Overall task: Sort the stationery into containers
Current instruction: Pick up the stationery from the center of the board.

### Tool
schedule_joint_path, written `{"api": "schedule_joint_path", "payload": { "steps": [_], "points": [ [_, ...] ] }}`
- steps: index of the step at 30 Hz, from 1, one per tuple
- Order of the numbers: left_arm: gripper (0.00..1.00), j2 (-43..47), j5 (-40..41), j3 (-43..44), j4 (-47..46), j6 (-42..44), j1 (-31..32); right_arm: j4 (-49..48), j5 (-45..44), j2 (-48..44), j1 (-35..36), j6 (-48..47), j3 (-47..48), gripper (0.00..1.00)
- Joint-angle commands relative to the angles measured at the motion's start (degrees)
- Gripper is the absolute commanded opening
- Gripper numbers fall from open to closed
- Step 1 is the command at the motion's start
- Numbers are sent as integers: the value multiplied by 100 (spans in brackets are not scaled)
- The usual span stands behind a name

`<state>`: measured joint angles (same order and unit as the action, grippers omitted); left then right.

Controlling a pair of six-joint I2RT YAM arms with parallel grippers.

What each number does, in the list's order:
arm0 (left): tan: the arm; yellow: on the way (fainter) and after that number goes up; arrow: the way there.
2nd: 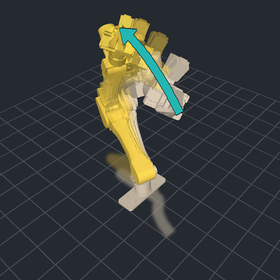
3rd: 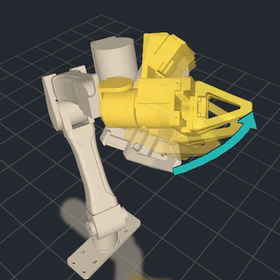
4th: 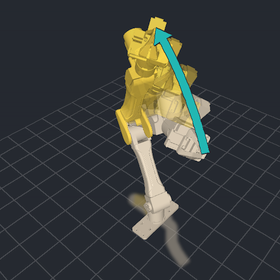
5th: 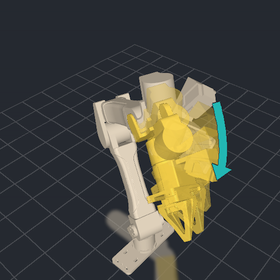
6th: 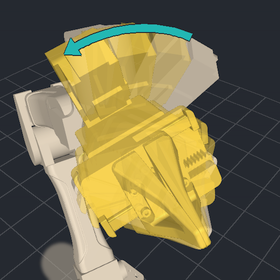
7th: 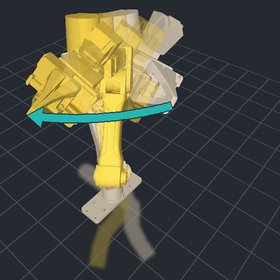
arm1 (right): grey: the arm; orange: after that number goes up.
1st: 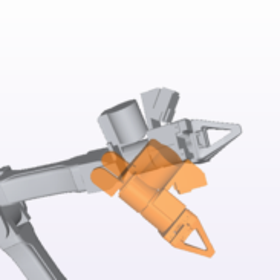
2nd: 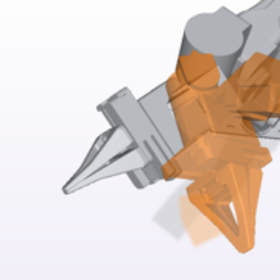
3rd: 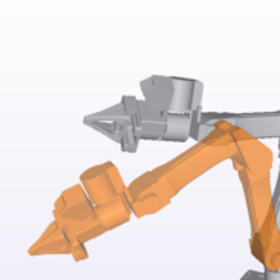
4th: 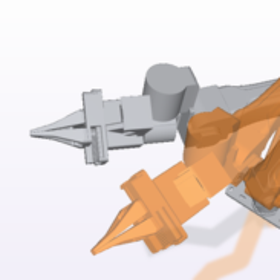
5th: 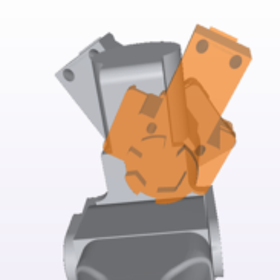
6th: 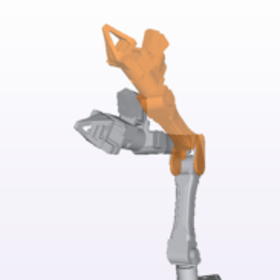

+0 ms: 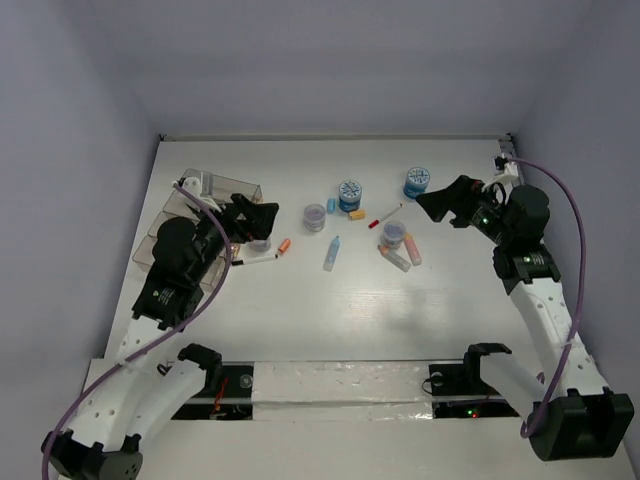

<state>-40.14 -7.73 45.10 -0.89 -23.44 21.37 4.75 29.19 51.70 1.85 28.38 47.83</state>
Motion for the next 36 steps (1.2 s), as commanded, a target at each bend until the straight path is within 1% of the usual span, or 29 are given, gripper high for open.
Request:
{"api": "schedule_joint_path", "payload": {
  "steps": [1, 2, 4, 6, 7, 10, 12, 15, 18, 22, 23, 27, 30, 36],
  "points": [
    [99, -152, 490, 60, 236, -414, 8, -414, 385, 138, -35, 185, 112, 100],
    [99, -195, 700, 78, 334, -468, 8, -414, 386, 173, -35, 194, 95, 100],
    [99, -354, 711, 69, 493, -547, 8, -598, 264, 305, 78, 203, 60, 100],
    [99, -555, 939, -10, 528, -661, 8, -694, 114, 462, 201, 177, 33, 100],
    [99, -635, 983, -36, 563, -705, 8, -704, -122, 524, 393, 159, 24, 100],
    [99, -1065, 1159, -28, 782, -846, 8, -678, -457, 805, 763, -42, 77, 100],
    [99, -1311, 1413, -89, 862, -934, 70, -669, -861, 859, 1080, -218, 77, 100],
    [99, -1583, 2142, -230, 915, -1092, 403, -765, -1152, 806, 1203, -368, -107, 100],
    [99, -1934, 2784, -379, 889, -1347, 667, -853, -1118, 859, 1204, -395, -256, 100],
    [99, -2384, 3347, -511, 757, -1558, 729, -967, -968, 929, 1257, -351, -336, 100],
    [99, -2611, 3435, -502, 696, -1558, 729, -1011, -924, 903, 1257, -333, -362, 100],
    [99, -3235, 3576, -318, 573, -1523, 781, -1152, -757, 833, 1257, -263, -441, 100],
    [98, -3596, 3699, -125, 484, -1436, 781, -1135, -810, 798, 1362, -298, -442, 100],
    [95, -4167, 3980, 271, 370, -1181, 781, -1152, -818, 727, 1468, -316, -450, 100]
  ]
}}
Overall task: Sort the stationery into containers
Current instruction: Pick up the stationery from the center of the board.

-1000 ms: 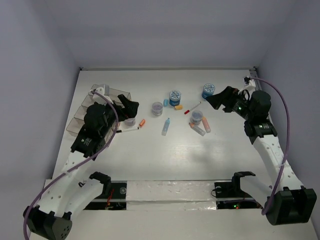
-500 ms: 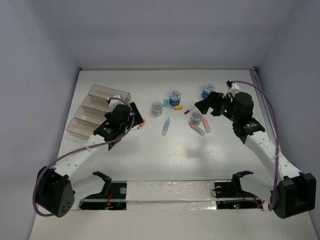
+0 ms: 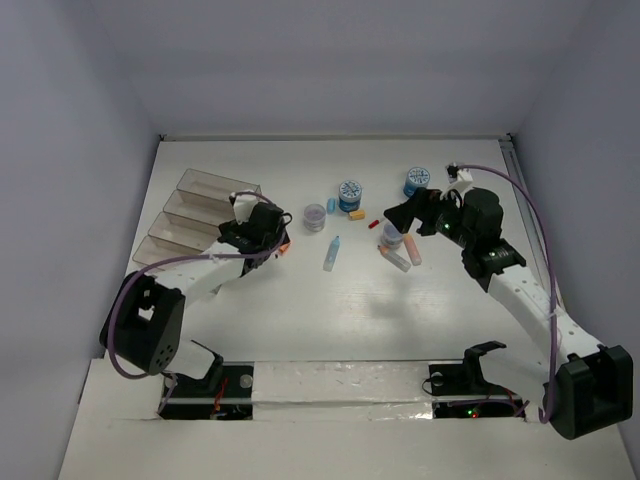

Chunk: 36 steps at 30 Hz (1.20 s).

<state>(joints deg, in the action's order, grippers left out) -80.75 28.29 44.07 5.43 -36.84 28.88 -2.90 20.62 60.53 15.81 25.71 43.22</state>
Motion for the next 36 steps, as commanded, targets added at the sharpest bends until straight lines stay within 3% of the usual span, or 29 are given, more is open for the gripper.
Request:
{"api": "schedule_joint_path", "payload": {
  "steps": [1, 15, 21, 36],
  "points": [
    [95, -142, 353, 417, -305, 203, 30, -387, 47, -165, 71, -49, 11, 100],
    [89, -915, 651, 804, -297, 476, 30, -387, 74, -77, 71, -31, 20, 100],
    [82, -1135, 704, 936, -350, 564, 30, -422, 126, 2, 71, -5, 11, 100],
    [42, -882, 511, 848, -271, 599, 30, -422, 91, 46, 71, -14, 11, 100]
  ]
}}
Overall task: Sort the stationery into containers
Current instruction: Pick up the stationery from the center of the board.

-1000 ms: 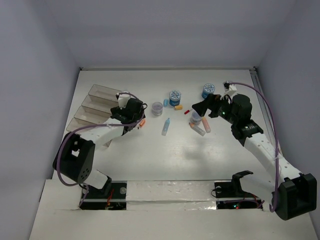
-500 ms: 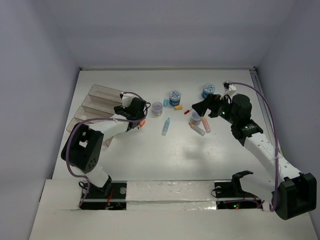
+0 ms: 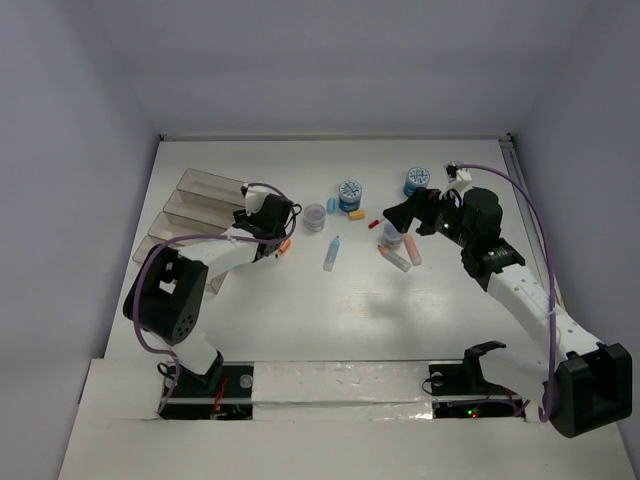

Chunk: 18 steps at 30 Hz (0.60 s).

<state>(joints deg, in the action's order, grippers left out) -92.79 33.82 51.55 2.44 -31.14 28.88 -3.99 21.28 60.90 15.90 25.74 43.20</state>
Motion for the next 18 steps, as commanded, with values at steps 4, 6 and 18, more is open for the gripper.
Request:
{"api": "schedule_joint_path", "payload": {
  "steps": [4, 6, 18],
  "points": [
    [35, 735, -227, 285, 82, 186, 144, -304, -1, 18, 62, -25, 13, 100],
    [33, 1042, -463, 478, 90, 248, 197, -287, -18, 27, 62, -34, 22, 100],
    [31, 826, -1043, 2209, 267, 793, -865, -322, -106, 0, 62, -42, -31, 100]
  ]
}}
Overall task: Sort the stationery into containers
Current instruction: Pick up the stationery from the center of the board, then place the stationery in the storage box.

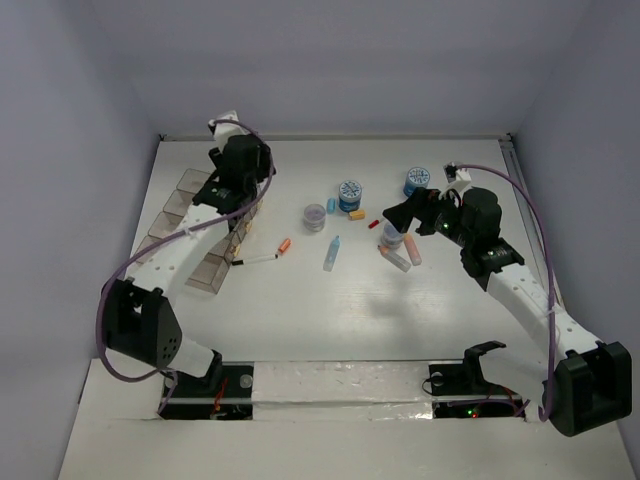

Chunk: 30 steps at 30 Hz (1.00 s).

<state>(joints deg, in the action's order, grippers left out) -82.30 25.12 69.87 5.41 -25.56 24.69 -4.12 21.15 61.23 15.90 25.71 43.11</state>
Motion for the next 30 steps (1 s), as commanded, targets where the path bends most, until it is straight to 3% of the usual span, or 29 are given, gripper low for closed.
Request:
{"api": "schedule_joint_path", "payload": {
  "steps": [1, 4, 12, 30],
  "points": [
    [31, -303, -175, 448, -57, 262, -595, -317, -93, -32, 62, -32, -22, 100],
    [31, -716, -148, 826, -93, 359, -1297, -335, -84, -6, 62, -31, -31, 100],
    [31, -2016, -175, 1994, 83, 684, -2177, -344, -58, 47, 62, -31, -22, 100],
    [29, -3081, -43, 2497, -66, 1088, -2539, -326, -32, 117, 62, -31, -5, 100]
  ]
}}
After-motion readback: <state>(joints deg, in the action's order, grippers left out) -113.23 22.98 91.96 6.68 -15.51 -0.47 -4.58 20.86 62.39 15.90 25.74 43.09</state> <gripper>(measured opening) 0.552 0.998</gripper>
